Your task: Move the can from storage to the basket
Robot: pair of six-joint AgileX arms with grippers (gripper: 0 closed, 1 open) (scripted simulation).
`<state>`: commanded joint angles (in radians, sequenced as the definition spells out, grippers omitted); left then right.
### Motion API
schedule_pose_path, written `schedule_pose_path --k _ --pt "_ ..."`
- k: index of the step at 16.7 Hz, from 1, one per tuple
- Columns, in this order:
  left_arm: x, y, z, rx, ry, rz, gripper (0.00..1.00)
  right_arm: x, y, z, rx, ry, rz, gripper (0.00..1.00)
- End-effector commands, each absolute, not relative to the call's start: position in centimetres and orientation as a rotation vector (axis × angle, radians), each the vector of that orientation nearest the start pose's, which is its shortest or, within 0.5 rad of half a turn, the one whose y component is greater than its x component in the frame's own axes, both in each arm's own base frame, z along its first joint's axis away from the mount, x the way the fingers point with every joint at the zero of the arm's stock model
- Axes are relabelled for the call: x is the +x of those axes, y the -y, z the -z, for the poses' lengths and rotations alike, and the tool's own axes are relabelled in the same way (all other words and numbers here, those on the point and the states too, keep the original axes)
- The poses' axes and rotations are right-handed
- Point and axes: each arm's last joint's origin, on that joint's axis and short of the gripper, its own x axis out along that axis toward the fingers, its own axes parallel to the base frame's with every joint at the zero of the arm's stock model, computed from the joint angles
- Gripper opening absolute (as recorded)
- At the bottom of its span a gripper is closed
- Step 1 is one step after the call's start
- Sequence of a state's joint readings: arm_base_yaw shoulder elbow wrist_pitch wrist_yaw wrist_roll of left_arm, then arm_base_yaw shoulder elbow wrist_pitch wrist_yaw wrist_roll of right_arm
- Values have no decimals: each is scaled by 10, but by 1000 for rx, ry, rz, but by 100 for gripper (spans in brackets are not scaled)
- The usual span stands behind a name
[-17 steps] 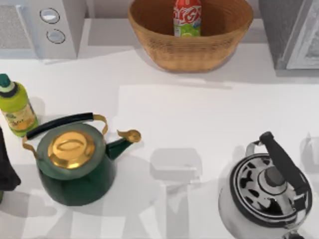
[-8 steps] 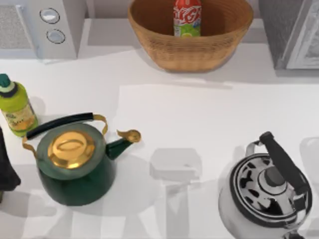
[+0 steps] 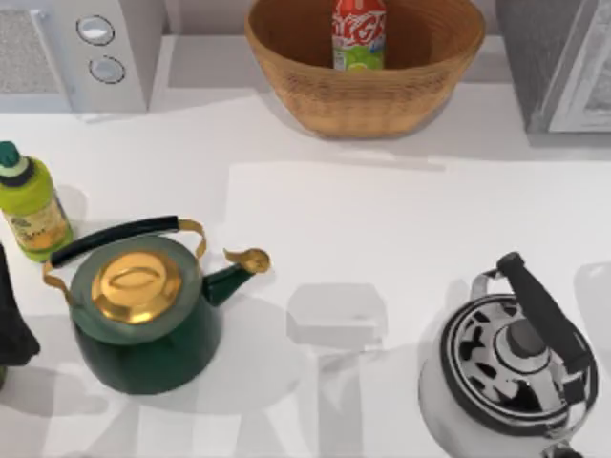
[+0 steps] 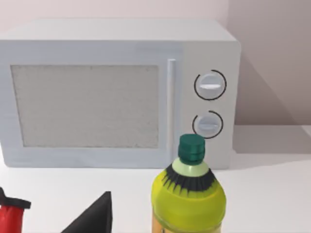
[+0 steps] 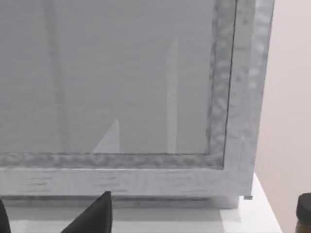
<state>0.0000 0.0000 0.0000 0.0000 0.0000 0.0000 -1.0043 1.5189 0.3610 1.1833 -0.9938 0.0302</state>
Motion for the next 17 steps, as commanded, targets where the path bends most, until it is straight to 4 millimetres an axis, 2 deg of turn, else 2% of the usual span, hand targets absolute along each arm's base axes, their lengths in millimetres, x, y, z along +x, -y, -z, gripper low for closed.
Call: schedule_pose_path --k 2,7,10,14,17 --pt "106 1 -160 0 0 0 100 154 201 -160 0 -1 -2 100" --pt "106 1 -160 0 0 0 100 154 200 -160 4 -4 -3 100" --pt "106 1 -160 0 0 0 100 160 211 -171 0 -1 -5 100" --pt "106 1 -160 0 0 0 100 174 245 -211 2 -2 0 100" --pt "106 1 -160 0 0 0 100 184 268 -262 18 -11 6 100"
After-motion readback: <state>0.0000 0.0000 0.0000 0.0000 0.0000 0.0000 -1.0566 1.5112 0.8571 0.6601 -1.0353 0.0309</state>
